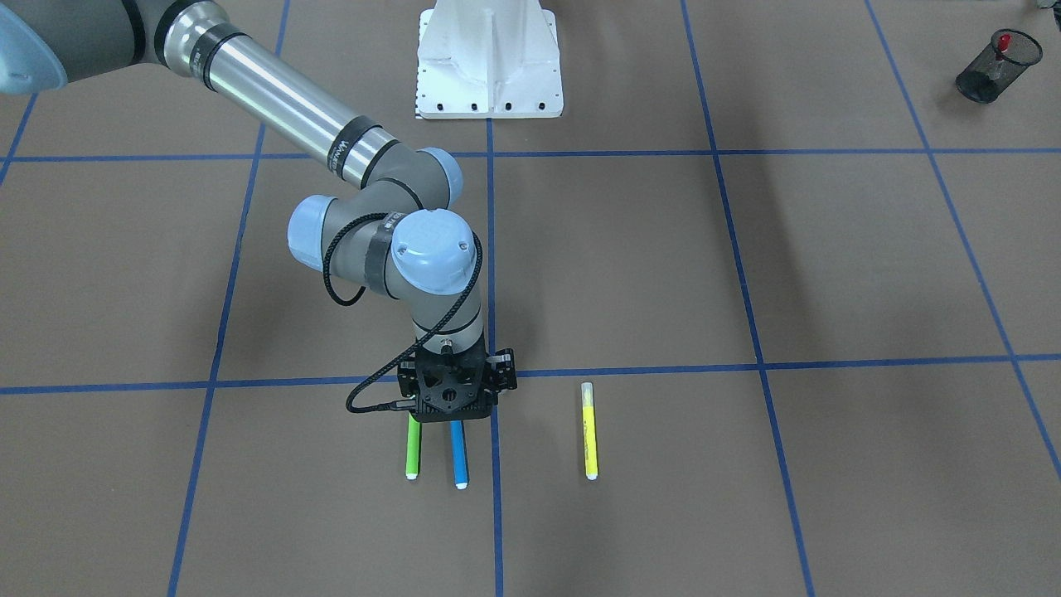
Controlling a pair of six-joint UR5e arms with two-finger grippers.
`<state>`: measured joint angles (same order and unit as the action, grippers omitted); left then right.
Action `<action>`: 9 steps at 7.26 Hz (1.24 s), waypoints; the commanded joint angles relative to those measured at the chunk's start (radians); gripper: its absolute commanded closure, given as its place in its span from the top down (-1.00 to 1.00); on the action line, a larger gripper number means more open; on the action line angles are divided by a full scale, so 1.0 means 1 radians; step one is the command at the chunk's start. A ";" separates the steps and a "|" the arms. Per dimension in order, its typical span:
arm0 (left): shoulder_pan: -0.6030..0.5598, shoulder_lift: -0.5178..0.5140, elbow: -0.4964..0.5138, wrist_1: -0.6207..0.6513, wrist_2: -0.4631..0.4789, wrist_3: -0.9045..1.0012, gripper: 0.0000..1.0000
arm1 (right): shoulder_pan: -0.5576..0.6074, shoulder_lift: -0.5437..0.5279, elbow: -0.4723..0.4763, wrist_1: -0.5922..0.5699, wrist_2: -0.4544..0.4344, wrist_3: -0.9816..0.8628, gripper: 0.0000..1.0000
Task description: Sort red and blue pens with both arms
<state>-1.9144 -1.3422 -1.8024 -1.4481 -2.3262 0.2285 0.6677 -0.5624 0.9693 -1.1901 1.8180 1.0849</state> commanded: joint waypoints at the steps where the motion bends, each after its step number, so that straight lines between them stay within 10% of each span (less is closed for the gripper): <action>1: 0.000 0.000 0.000 0.000 -0.001 0.000 1.00 | -0.013 -0.005 -0.015 0.007 -0.023 0.009 0.08; 6: 0.000 0.000 0.000 -0.002 -0.001 0.000 1.00 | -0.013 -0.014 -0.015 0.006 -0.023 -0.006 -0.22; 8: 0.000 0.000 0.000 0.000 -0.001 0.000 1.00 | -0.013 -0.014 -0.012 0.006 -0.023 -0.008 -1.00; 9: 0.000 0.000 0.000 -0.002 -0.001 0.000 1.00 | -0.013 -0.013 -0.009 0.006 -0.022 -0.011 -1.00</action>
<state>-1.9144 -1.3422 -1.8025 -1.4486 -2.3271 0.2286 0.6552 -0.5767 0.9565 -1.1845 1.7948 1.0767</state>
